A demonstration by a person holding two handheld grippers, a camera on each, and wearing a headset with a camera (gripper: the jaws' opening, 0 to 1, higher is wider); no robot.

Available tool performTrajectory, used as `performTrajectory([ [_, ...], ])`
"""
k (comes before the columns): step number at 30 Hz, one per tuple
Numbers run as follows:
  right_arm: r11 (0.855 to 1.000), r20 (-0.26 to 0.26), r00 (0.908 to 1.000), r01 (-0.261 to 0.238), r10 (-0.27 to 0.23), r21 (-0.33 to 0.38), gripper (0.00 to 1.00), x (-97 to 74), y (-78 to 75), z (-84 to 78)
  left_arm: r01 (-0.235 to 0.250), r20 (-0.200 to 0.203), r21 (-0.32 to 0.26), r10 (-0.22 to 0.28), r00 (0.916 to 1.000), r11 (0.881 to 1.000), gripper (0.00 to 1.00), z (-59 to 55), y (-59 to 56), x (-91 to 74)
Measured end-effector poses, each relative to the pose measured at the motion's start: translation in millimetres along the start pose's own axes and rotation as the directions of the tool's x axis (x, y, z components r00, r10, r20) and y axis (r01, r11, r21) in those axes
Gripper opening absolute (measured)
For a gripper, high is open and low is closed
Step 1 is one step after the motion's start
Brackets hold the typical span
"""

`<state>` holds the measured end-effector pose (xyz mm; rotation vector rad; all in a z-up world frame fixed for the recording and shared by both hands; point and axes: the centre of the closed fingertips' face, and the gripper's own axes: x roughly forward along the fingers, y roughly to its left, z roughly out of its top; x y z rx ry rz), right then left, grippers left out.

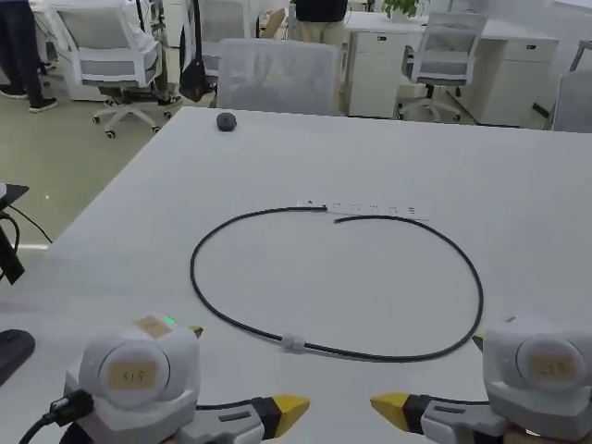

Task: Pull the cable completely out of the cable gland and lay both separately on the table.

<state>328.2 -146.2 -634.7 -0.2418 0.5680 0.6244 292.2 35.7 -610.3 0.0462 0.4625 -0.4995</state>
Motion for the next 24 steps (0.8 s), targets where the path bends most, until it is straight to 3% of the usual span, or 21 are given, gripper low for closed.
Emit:
performTrajectory([
  [24, 1.000, -0.009, 1.0000, 0.002, -0.002, -0.004, 1.00, -0.6, -2.2, -2.9, 0.009, -0.006, 0.008, -0.009, 0.9999, 1.000, 0.94, -0.8, -1.2, 2.5],
])
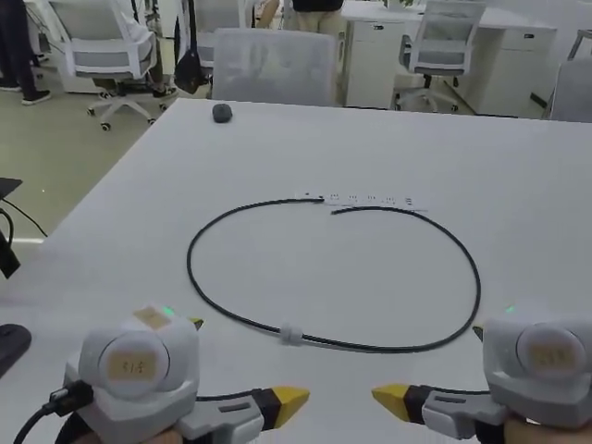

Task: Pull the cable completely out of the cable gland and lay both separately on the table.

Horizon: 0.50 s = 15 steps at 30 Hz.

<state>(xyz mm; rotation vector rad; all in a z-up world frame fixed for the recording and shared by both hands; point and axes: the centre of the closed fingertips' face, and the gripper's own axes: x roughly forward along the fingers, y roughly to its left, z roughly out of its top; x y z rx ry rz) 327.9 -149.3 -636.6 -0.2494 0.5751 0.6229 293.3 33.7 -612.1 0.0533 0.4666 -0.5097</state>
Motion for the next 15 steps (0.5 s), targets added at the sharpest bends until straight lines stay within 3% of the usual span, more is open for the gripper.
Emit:
performTrajectory([
  [9, 1.000, -0.004, 0.9999, -0.013, 0.013, -0.013, 0.99, 0.8, -2.1, 0.0, 0.001, -0.002, 0.016, -0.001, 1.0000, 1.000, 0.93, -2.4, 2.4, -1.7],
  [15, 0.996, -0.005, 0.9974, -0.073, 0.072, -0.060, 0.91, 9.8, 4.5, 11.4, 0.013, -0.003, 0.034, -0.013, 0.9999, 0.999, 0.93, -3.1, 0.4, -2.0],
])
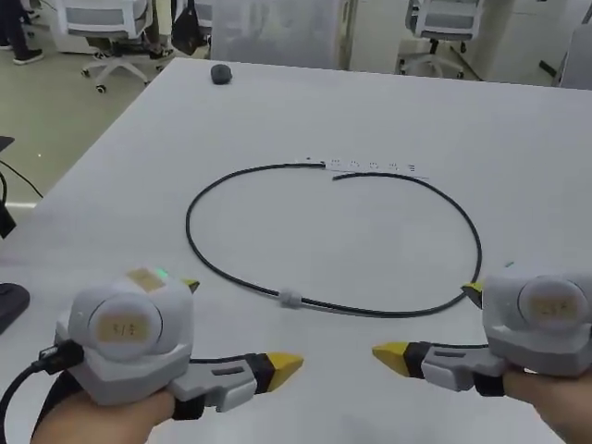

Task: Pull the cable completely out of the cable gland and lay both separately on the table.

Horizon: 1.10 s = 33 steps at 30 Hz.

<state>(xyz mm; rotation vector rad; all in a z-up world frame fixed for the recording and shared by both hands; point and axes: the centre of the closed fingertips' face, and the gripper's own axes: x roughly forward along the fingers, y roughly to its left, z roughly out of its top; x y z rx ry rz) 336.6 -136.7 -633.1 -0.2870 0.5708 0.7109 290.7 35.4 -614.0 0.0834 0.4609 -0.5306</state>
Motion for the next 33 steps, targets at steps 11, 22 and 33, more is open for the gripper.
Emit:
performTrajectory([
  [11, 0.975, -0.041, 0.9826, -0.185, 0.181, -0.125, 0.75, 43.6, 19.9, 27.3, 0.037, 0.053, 0.018, -0.038, 0.9979, 0.999, 0.94, 19.9, 0.3, 1.2],
  [22, 0.876, -0.123, 0.9498, -0.313, 0.288, -0.366, 0.45, 86.5, 53.6, 53.9, 0.061, 0.089, 0.023, -0.063, 0.9941, 0.998, 0.94, 32.5, 1.3, 3.1],
  [33, 0.802, -0.284, 0.8995, -0.428, 0.332, -0.417, 0.28, 123.2, 72.1, 33.4, 0.062, 0.096, 0.018, -0.064, 0.9934, 0.998, 0.94, 30.6, 8.9, 1.1],
])
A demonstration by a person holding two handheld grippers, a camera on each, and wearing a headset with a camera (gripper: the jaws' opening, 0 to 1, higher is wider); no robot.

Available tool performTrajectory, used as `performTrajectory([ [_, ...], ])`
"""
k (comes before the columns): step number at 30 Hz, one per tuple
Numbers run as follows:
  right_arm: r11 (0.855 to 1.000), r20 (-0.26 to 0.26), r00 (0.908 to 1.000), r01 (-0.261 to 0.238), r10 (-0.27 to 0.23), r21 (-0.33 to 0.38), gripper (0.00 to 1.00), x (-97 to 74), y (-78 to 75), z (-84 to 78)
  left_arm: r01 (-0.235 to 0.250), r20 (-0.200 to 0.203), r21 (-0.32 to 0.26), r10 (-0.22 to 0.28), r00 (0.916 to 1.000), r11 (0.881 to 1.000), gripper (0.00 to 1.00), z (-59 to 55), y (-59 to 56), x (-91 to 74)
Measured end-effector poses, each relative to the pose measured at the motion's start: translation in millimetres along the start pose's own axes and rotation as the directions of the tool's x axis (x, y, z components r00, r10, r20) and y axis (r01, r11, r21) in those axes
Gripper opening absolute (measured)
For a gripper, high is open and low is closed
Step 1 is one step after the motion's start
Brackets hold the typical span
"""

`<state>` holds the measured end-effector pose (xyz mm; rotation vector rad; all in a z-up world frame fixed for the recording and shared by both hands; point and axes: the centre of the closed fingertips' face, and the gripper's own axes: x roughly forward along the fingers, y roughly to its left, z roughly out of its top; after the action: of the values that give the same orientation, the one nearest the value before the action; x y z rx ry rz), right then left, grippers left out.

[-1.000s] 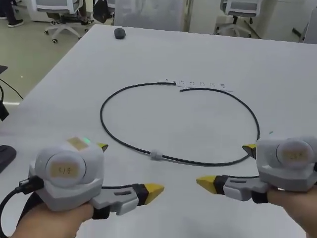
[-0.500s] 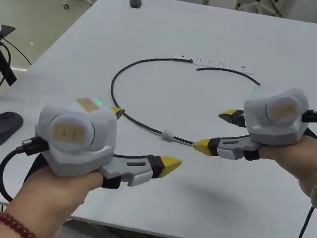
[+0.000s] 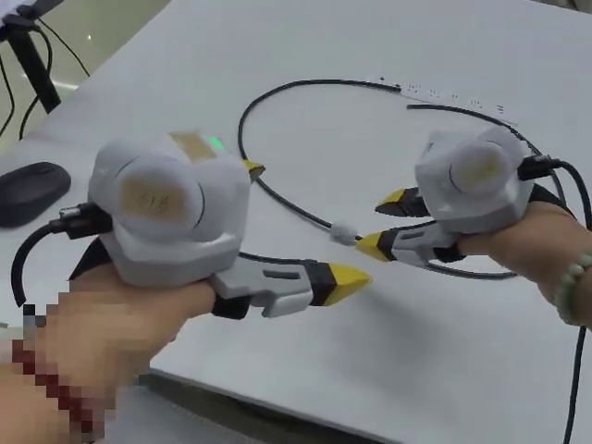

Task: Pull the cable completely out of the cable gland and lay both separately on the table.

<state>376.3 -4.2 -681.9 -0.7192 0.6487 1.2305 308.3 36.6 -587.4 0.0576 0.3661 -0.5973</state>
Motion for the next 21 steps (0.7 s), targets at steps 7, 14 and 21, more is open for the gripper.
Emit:
performTrajectory([
  [7, 0.999, -0.050, 0.9981, -0.036, 0.035, -0.026, 0.25, 16.1, 0.5, -5.2, 0.004, 0.008, -0.003, -0.004, 1.0000, 1.000, 0.94, 0.6, 1.2, 1.7],
  [14, 0.998, -0.081, 0.9948, -0.064, 0.062, -0.022, 0.19, 27.6, 1.0, -9.5, 0.001, 0.009, -0.010, -0.001, 1.0000, 1.000, 0.94, -0.9, 3.6, 3.5],
  [21, 0.995, -0.098, 0.9915, -0.089, 0.086, -0.032, 0.17, 36.3, 4.3, -7.4, -0.004, 0.005, -0.017, 0.004, 1.0000, 1.000, 0.94, -2.2, 6.3, 5.2],
])
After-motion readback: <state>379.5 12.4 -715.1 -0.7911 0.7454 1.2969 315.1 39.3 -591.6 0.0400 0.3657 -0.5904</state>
